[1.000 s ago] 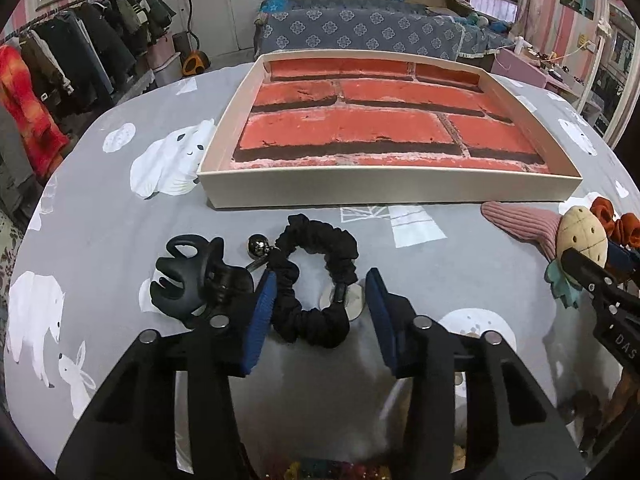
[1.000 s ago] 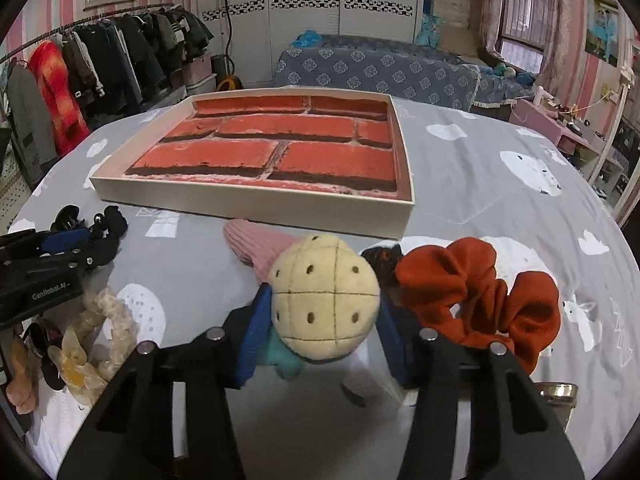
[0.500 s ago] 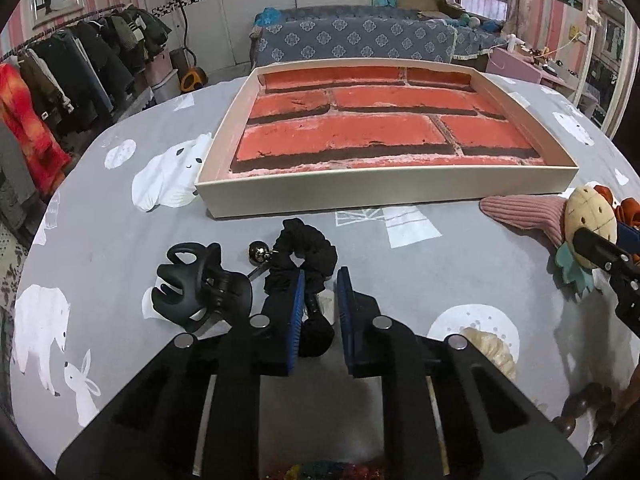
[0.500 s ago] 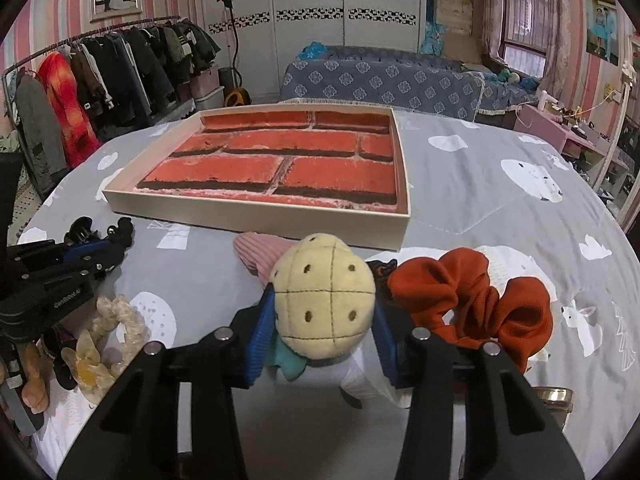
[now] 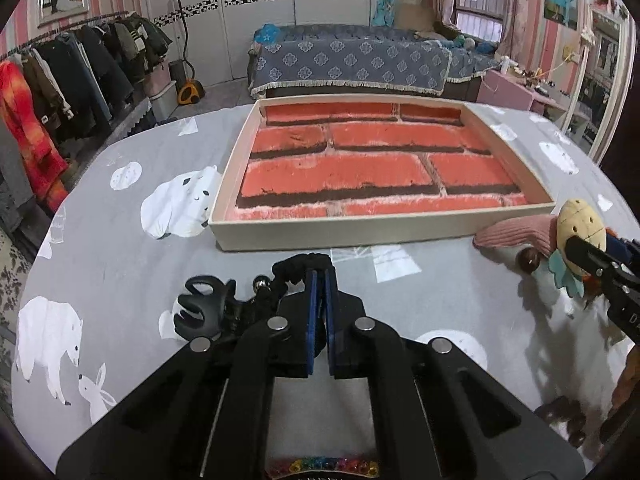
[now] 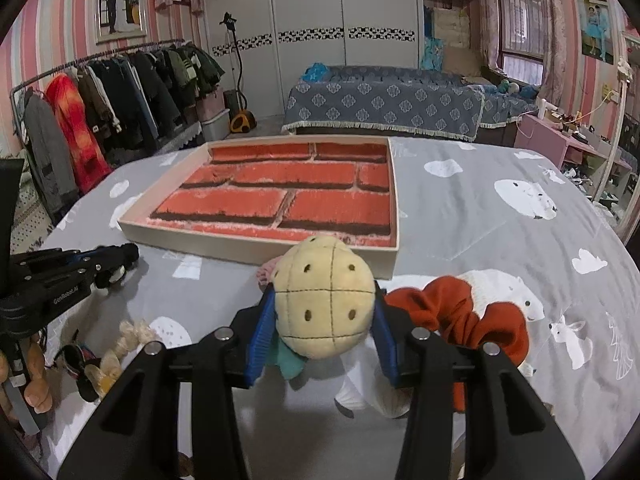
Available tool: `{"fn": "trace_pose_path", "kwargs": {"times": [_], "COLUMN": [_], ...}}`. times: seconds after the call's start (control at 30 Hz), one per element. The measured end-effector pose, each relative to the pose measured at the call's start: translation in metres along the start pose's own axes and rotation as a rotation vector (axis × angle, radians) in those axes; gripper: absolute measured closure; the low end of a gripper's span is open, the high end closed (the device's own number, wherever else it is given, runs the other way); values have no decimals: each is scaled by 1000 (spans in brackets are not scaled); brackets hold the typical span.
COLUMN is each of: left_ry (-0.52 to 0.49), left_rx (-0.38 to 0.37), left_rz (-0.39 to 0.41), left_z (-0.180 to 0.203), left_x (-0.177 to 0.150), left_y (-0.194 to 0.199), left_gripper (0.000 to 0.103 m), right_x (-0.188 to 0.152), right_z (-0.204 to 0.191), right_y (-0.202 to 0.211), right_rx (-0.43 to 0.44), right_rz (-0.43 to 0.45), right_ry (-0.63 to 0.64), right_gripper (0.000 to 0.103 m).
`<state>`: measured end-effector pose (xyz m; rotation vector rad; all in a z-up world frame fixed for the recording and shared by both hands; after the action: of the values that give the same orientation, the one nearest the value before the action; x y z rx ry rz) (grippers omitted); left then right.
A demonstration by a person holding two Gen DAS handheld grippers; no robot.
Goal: Organize jewelry
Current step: 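Place the black scrunchie in the brick-lined tray with the left tool while the right tool places the plush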
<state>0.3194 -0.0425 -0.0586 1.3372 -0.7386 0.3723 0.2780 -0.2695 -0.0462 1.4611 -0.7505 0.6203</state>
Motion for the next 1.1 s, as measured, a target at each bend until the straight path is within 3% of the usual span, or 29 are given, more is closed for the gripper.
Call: {"fn": "trace_pose_path", "kwargs": {"times": [0.3, 0.7, 1.1], "left_ry": [46, 20, 5], "left_rx": [-47, -49, -23], "left_rz": [26, 67, 68], "left_z": [-13, -8, -9], "left_x": [23, 61, 124], "left_y": [13, 16, -27], "left_gripper": [101, 101, 101], "right_x": [16, 55, 120], "right_z": [9, 10, 12], "right_y": [2, -3, -58], "right_rx": [31, 61, 53], "right_rz": [21, 67, 83], "right_ry": [-38, -61, -68], "right_gripper": [59, 60, 62]}}
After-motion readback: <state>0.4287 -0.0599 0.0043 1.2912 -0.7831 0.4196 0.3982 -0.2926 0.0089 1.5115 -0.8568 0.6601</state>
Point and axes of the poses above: each gripper's, at about its wrist camera, not at the fingertips, and y roughly against the way its jaws point, z to its right, x to its top, the point moved 2 cm from there along -y, roughly the way its jaws point, and after that the axes turned 5 degrees about -x, right-handed, at the moved point
